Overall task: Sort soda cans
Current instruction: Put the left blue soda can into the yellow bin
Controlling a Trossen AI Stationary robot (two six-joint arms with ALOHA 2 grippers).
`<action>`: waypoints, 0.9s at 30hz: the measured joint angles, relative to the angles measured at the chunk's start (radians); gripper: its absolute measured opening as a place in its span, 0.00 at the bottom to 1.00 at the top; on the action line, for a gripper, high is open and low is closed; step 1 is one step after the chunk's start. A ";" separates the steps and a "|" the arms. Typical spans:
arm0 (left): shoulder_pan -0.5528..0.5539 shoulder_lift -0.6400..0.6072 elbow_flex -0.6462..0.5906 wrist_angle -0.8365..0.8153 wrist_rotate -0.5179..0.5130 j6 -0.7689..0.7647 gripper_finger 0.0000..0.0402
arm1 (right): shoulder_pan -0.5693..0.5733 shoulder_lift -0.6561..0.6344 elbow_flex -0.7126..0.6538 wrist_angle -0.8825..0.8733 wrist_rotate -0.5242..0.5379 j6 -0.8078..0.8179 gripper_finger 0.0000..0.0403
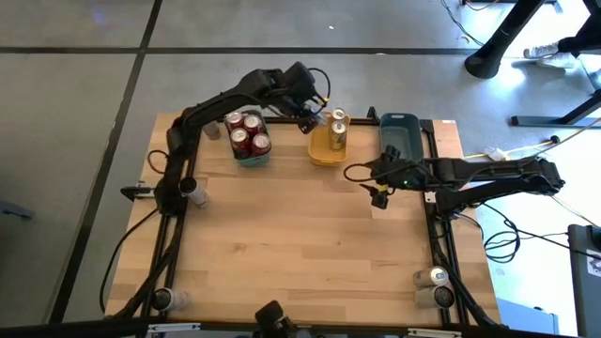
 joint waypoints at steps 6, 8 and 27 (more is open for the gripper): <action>0.024 0.055 0.018 -0.018 0.004 -0.010 0.57 | 0.000 0.000 -0.028 0.039 0.001 0.000 0.79; 0.027 0.066 0.019 0.002 0.004 -0.019 0.57 | 0.000 0.000 -0.029 0.041 0.001 0.000 0.79; 0.020 0.185 0.018 0.081 -0.036 -0.061 0.57 | 0.000 0.000 -0.030 0.084 -0.001 0.000 0.79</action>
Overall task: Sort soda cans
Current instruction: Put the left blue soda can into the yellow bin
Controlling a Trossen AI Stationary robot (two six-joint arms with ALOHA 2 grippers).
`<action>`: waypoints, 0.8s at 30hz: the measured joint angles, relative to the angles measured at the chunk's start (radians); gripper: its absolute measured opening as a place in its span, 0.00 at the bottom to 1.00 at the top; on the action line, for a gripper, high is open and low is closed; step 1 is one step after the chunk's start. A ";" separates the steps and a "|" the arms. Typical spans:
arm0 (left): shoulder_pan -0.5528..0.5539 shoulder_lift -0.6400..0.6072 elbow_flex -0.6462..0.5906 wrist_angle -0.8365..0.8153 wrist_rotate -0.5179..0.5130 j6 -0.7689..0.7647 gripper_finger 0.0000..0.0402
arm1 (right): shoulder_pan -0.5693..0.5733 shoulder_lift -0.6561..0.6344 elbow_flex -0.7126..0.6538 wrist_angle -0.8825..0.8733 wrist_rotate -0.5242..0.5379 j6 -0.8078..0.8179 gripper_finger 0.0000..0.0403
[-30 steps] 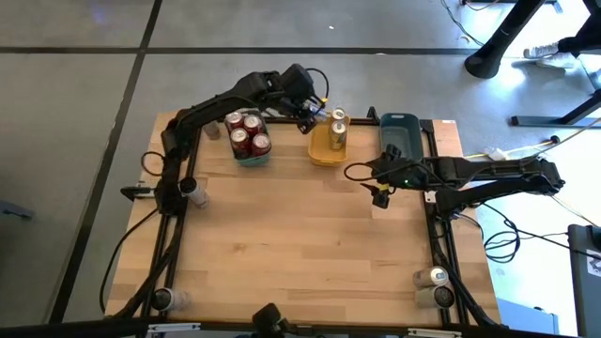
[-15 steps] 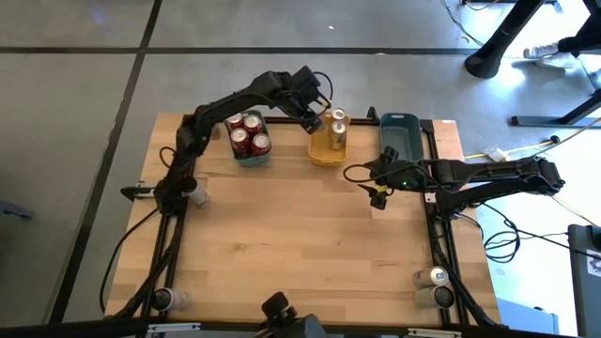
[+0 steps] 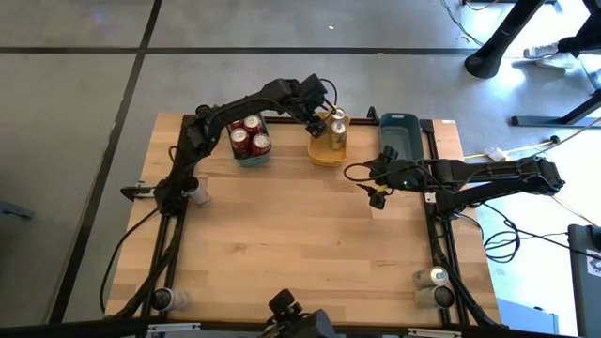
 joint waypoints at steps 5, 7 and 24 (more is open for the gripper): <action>-0.016 -0.019 0.000 -0.019 0.000 0.021 0.57 | 0.000 0.000 0.000 0.014 0.008 0.000 0.79; -0.030 -0.047 0.005 -0.031 -0.001 0.038 0.57 | 0.000 0.001 0.000 0.030 0.036 -0.001 0.79; -0.226 -0.238 0.032 -0.070 0.005 0.147 0.57 | -0.099 0.079 0.000 0.416 0.271 -0.235 0.21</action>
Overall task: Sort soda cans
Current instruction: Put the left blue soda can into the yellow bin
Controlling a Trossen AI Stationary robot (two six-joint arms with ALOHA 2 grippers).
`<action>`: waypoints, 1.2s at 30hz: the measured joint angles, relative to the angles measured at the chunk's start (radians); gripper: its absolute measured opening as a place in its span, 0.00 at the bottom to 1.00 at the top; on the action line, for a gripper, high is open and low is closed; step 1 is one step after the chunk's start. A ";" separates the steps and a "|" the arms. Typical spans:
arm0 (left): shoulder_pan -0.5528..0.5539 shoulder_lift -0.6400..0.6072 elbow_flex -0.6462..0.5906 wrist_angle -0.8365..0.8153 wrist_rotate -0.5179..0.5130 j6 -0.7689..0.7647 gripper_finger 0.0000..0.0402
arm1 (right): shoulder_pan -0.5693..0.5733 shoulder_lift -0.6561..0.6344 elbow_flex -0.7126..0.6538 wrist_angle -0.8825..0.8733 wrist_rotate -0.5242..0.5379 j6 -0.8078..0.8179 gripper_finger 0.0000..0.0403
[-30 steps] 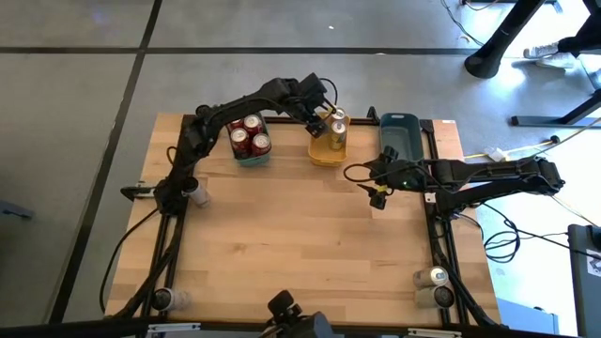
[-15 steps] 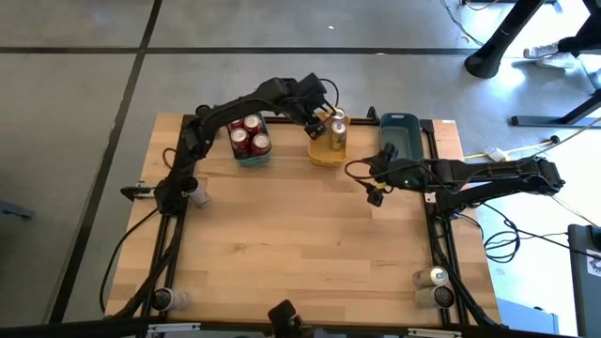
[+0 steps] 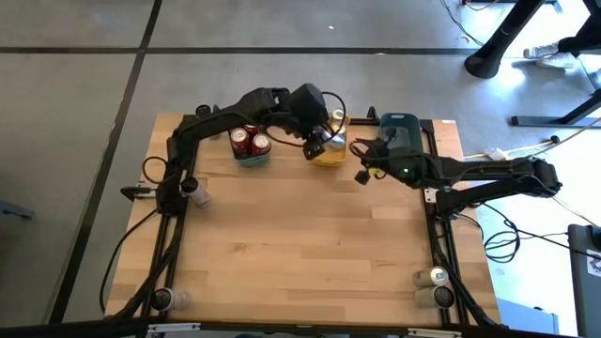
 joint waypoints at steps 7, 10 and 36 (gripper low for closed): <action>-0.021 -0.013 0.000 0.019 0.000 0.022 0.57 | -0.074 0.071 -0.001 0.012 -0.099 0.026 0.02; -0.020 -0.013 0.000 0.017 -0.001 0.032 0.57 | -0.073 0.107 -0.001 0.040 -0.109 0.029 0.05; 0.048 -0.013 -0.049 0.127 -0.039 0.042 0.55 | -0.070 0.042 0.000 -0.047 -0.146 0.066 0.01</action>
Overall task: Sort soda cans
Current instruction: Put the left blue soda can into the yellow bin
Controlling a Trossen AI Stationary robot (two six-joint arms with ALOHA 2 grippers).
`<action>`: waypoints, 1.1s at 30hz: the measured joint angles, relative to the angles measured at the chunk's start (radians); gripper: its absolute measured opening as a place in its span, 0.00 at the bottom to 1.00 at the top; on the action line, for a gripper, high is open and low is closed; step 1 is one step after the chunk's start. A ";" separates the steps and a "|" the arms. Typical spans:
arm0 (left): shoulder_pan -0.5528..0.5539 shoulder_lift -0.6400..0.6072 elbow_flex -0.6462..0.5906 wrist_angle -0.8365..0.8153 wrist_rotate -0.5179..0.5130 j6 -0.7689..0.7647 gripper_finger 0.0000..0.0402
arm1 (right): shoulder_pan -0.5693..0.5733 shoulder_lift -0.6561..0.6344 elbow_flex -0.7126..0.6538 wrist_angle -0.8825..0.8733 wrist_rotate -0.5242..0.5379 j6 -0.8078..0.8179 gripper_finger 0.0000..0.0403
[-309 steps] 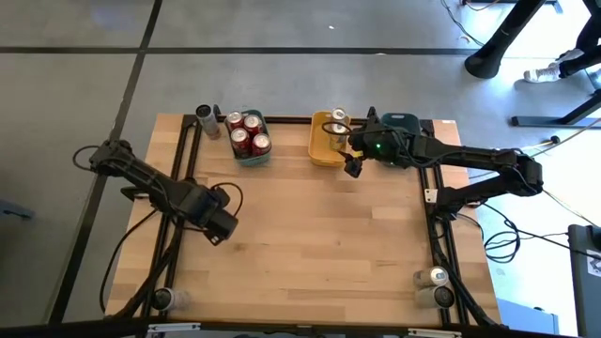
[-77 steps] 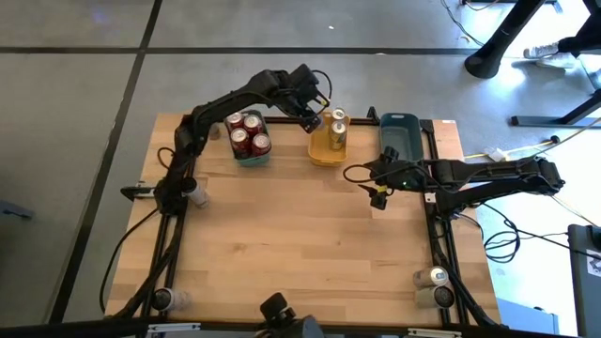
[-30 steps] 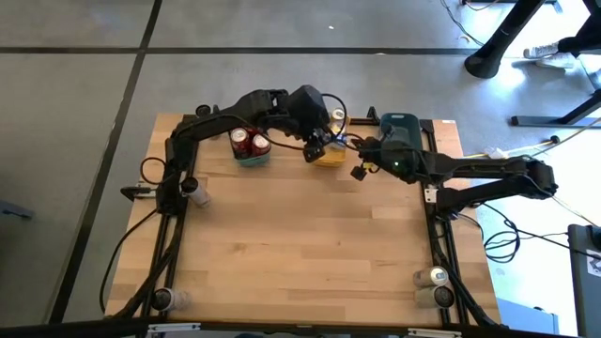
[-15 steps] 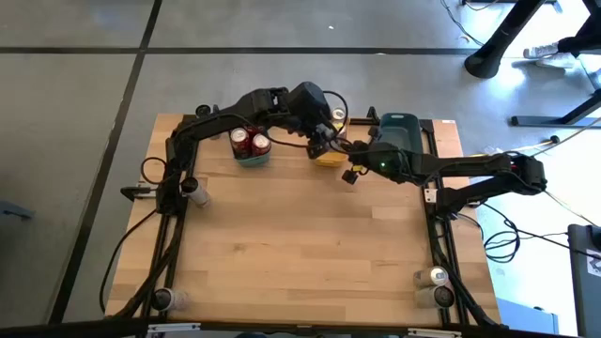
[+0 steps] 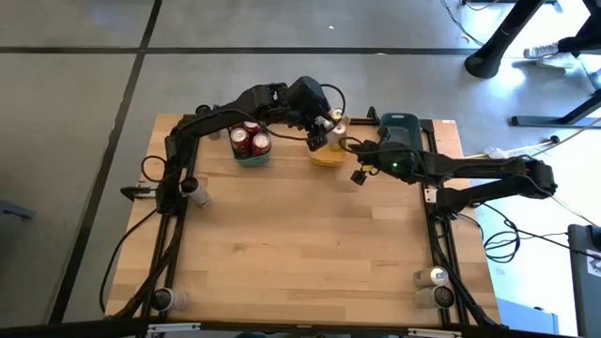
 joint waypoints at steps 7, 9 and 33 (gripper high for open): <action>0.077 0.001 -0.151 0.147 -0.001 -0.056 0.55 | 0.000 -0.094 0.000 -0.128 0.008 0.063 0.01; 0.095 0.001 -0.195 0.229 -0.001 -0.071 0.55 | 0.000 -0.095 0.000 -0.147 0.009 0.067 0.01; 0.189 0.133 -0.375 0.520 0.005 -0.089 0.55 | -0.001 -0.074 -0.117 -0.123 0.005 0.147 0.01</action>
